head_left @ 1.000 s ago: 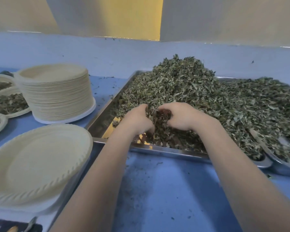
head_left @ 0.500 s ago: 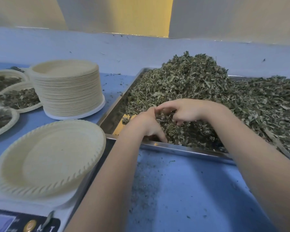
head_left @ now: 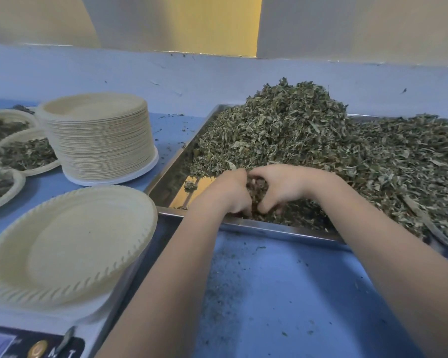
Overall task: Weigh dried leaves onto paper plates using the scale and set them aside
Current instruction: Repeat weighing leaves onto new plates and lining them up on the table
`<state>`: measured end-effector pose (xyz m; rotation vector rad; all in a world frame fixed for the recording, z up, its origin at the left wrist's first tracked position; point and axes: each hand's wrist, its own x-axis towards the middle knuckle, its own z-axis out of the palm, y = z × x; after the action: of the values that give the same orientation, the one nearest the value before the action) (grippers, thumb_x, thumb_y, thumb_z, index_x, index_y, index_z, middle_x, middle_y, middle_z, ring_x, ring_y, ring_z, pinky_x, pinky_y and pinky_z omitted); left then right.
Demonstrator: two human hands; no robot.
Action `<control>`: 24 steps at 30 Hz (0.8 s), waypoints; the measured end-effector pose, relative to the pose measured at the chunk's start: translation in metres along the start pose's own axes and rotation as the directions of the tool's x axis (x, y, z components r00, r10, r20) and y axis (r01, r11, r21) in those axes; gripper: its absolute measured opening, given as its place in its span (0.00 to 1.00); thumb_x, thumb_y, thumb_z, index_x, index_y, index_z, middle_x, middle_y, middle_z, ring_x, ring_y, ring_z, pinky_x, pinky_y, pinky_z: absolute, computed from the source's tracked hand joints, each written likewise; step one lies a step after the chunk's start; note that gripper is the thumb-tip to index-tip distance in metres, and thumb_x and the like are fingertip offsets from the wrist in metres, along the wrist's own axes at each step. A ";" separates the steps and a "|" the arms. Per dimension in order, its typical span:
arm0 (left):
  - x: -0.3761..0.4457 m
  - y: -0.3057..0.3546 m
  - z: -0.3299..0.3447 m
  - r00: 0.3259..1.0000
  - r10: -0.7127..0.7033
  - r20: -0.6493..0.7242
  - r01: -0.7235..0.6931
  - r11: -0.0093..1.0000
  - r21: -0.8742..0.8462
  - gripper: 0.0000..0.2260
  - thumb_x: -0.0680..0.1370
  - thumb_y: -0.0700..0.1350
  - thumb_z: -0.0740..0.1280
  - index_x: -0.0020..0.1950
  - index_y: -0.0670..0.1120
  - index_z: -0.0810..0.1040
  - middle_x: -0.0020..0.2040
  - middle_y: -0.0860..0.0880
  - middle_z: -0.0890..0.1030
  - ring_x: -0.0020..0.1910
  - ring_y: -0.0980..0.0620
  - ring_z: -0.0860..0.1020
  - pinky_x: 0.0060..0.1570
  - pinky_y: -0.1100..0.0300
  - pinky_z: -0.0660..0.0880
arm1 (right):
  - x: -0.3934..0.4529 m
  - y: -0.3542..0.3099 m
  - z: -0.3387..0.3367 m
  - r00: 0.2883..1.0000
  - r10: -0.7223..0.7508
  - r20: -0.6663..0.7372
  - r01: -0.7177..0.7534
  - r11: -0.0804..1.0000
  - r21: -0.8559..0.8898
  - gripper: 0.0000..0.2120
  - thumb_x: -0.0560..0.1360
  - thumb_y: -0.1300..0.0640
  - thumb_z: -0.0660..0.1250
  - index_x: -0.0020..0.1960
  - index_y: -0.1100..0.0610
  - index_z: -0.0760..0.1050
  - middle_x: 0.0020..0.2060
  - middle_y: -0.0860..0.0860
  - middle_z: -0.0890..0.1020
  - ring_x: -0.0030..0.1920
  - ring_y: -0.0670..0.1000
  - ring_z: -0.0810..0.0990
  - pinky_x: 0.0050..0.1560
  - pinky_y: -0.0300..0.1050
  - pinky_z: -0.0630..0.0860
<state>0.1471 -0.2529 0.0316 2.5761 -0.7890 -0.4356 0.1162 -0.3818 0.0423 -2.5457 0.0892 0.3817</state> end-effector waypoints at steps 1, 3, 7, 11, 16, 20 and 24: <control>0.000 0.002 0.001 0.999 -0.006 -0.045 0.007 1.000 0.024 0.31 0.72 0.40 0.72 0.72 0.43 0.62 0.63 0.43 0.74 0.51 0.47 0.73 0.38 0.60 0.71 | 0.000 0.000 0.001 0.998 -0.004 -0.055 0.005 1.000 0.023 0.36 0.67 0.69 0.73 0.71 0.57 0.64 0.57 0.56 0.75 0.26 0.44 0.80 0.25 0.35 0.74; -0.001 0.004 0.005 0.993 -0.004 -0.115 0.006 1.000 0.022 0.24 0.75 0.39 0.67 0.69 0.42 0.64 0.58 0.43 0.75 0.44 0.49 0.71 0.28 0.63 0.63 | -0.001 0.001 0.001 0.991 0.003 -0.133 -0.001 1.000 0.021 0.39 0.67 0.69 0.73 0.74 0.59 0.61 0.61 0.59 0.74 0.24 0.45 0.79 0.24 0.36 0.74; -0.006 0.014 0.000 0.983 0.011 -0.183 -0.018 0.999 -0.036 0.12 0.77 0.37 0.63 0.58 0.41 0.65 0.43 0.46 0.72 0.33 0.54 0.65 0.25 0.62 0.60 | -0.010 -0.010 -0.011 0.979 -0.005 -0.202 -0.002 0.999 -0.034 0.37 0.68 0.67 0.73 0.73 0.61 0.63 0.51 0.55 0.77 0.22 0.44 0.79 0.25 0.34 0.74; -0.023 0.024 -0.026 0.971 0.020 -0.237 -0.033 0.998 -0.052 0.08 0.77 0.34 0.59 0.53 0.41 0.64 0.37 0.47 0.66 0.32 0.53 0.65 0.25 0.61 0.61 | -0.024 -0.038 -0.025 0.964 -0.052 -0.262 0.033 0.997 -0.075 0.30 0.69 0.65 0.73 0.69 0.62 0.68 0.47 0.55 0.80 0.27 0.45 0.82 0.29 0.36 0.76; -0.064 0.014 -0.069 0.944 0.030 -0.329 -0.016 0.999 0.046 0.06 0.78 0.36 0.60 0.42 0.42 0.65 0.37 0.48 0.68 0.33 0.53 0.66 0.29 0.61 0.63 | -0.042 -0.090 -0.028 0.940 -0.165 -0.300 0.135 0.984 -0.118 0.16 0.70 0.65 0.72 0.57 0.62 0.77 0.38 0.50 0.84 0.30 0.46 0.83 0.30 0.35 0.77; -0.108 -0.015 -0.092 0.929 -0.023 -0.369 0.075 0.989 0.126 0.08 0.76 0.37 0.62 0.54 0.40 0.71 0.49 0.43 0.74 0.48 0.44 0.73 0.40 0.60 0.66 | -0.043 -0.139 -0.006 0.937 -0.236 -0.256 0.215 0.970 -0.110 0.10 0.70 0.65 0.72 0.50 0.62 0.78 0.26 0.47 0.81 0.27 0.44 0.82 0.26 0.33 0.75; -0.148 -0.055 -0.105 0.929 -0.102 -0.356 0.158 0.979 0.132 0.13 0.75 0.34 0.63 0.59 0.38 0.73 0.53 0.40 0.79 0.53 0.42 0.77 0.43 0.57 0.69 | -0.034 -0.184 0.033 0.925 -0.321 -0.202 0.312 0.947 -0.075 0.12 0.69 0.66 0.72 0.52 0.62 0.80 0.27 0.48 0.81 0.26 0.45 0.81 0.31 0.39 0.80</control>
<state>0.0980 -0.0945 0.1226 2.7528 -0.5462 0.0542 0.1013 -0.2093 0.1211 -2.5750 -0.2524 -0.0151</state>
